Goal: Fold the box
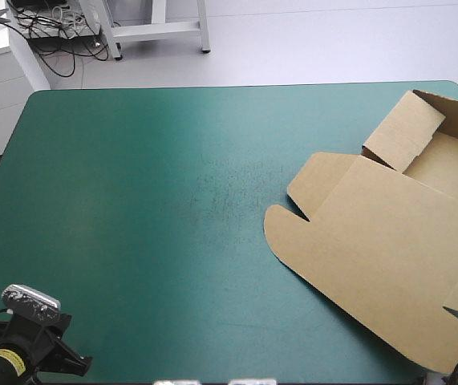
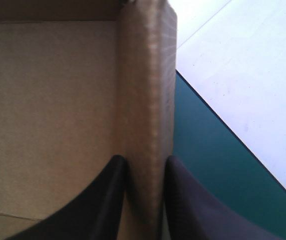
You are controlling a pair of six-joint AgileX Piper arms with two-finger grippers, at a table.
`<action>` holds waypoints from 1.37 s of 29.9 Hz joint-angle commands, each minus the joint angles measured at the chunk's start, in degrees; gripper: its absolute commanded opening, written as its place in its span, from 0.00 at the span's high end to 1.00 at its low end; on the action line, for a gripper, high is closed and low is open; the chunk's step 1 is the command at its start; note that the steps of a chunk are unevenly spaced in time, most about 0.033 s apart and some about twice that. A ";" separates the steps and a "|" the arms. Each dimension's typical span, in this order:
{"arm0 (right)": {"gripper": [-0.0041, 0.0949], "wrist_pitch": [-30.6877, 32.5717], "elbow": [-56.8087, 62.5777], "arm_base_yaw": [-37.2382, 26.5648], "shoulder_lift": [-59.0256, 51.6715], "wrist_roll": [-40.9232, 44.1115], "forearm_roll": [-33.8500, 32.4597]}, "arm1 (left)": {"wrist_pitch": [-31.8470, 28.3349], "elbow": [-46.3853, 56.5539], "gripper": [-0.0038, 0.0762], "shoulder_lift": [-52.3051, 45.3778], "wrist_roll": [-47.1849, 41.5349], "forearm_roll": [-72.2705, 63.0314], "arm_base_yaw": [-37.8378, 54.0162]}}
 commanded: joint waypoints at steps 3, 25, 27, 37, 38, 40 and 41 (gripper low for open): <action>0.44 0.56 -1.40 -0.61 -3.84 0.31 -0.48 | -3.28 -1.54 0.96 0.65 0.16 0.07 -0.14; 0.96 0.56 5.76 -0.61 -25.63 -12.79 13.52 | -3.28 -1.54 0.96 0.65 0.16 0.07 -0.14; 0.96 0.56 8.76 -0.61 -29.83 -13.77 14.06 | -3.28 -1.54 0.96 0.65 0.16 0.07 -0.14; 0.96 -0.99 32.43 4.76 -51.80 -17.85 13.84 | -3.28 -1.54 0.96 0.65 0.16 0.07 -0.14; 0.96 -1.10 34.75 6.83 -53.73 -18.50 13.95 | -3.28 -1.54 0.96 0.65 0.16 0.07 -0.14; 0.96 -0.86 40.63 10.58 -58.09 -19.49 14.52 | -3.28 -1.54 0.96 0.65 0.16 0.07 -0.14; 0.96 -0.78 43.56 12.74 -60.91 -19.49 15.42 | -3.28 -1.54 0.96 0.65 0.16 0.07 -0.14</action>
